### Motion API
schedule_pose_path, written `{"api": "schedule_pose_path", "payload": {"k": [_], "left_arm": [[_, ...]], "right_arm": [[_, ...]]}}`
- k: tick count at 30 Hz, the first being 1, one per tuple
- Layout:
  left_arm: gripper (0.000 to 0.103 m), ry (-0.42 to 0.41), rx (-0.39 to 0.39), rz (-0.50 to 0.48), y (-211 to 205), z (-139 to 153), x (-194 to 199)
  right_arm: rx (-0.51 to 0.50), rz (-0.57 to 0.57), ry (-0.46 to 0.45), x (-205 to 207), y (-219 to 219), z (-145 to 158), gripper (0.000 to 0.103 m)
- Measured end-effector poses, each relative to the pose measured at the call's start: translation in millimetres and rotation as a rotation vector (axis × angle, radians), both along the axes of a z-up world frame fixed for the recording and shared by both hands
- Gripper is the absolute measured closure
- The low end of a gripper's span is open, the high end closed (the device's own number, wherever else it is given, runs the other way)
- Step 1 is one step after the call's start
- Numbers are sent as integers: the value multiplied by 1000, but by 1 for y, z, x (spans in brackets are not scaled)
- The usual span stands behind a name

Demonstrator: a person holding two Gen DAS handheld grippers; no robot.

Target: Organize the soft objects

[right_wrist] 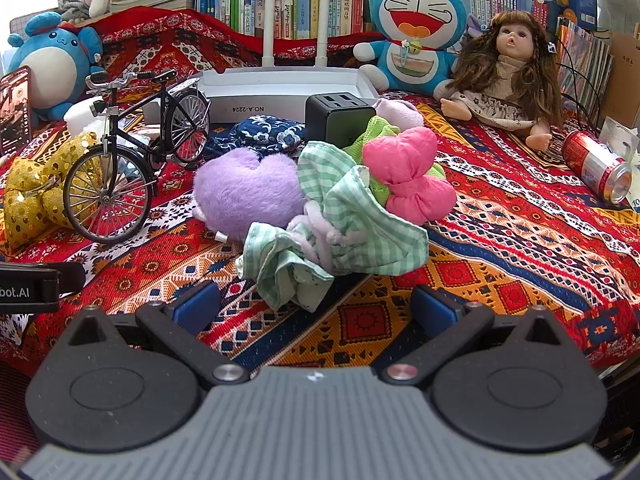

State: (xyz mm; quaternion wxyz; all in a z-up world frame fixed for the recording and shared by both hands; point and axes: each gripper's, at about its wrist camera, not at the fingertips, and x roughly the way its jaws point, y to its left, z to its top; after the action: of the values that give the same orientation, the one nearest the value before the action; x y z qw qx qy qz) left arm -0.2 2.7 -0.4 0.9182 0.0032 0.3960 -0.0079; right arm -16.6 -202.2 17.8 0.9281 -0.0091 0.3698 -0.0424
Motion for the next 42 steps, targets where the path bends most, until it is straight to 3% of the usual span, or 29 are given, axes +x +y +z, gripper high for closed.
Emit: {"api": "schedule_pose_path", "payload": {"k": [16, 20, 25, 32, 36, 42], "left_arm": [[0, -35, -4, -29, 3, -1, -5], [4, -48, -30, -23, 9, 3, -7], [8, -108, -39, -9, 16, 12, -10], [9, -265, -22, 39, 33, 32, -12], [17, -267, -16, 50, 40, 36, -3], [25, -225, -95, 64, 50, 31, 12]], "right_arm": [[9, 45, -42, -2, -4, -3, 0], [17, 43, -40, -2, -5, -1, 0], [75, 46, -102, -7, -10, 5, 0], [38, 35, -178, -6, -14, 15, 1], [49, 27, -192, -2, -17, 18, 7], [44, 33, -208, -1, -15, 19, 14]]}}
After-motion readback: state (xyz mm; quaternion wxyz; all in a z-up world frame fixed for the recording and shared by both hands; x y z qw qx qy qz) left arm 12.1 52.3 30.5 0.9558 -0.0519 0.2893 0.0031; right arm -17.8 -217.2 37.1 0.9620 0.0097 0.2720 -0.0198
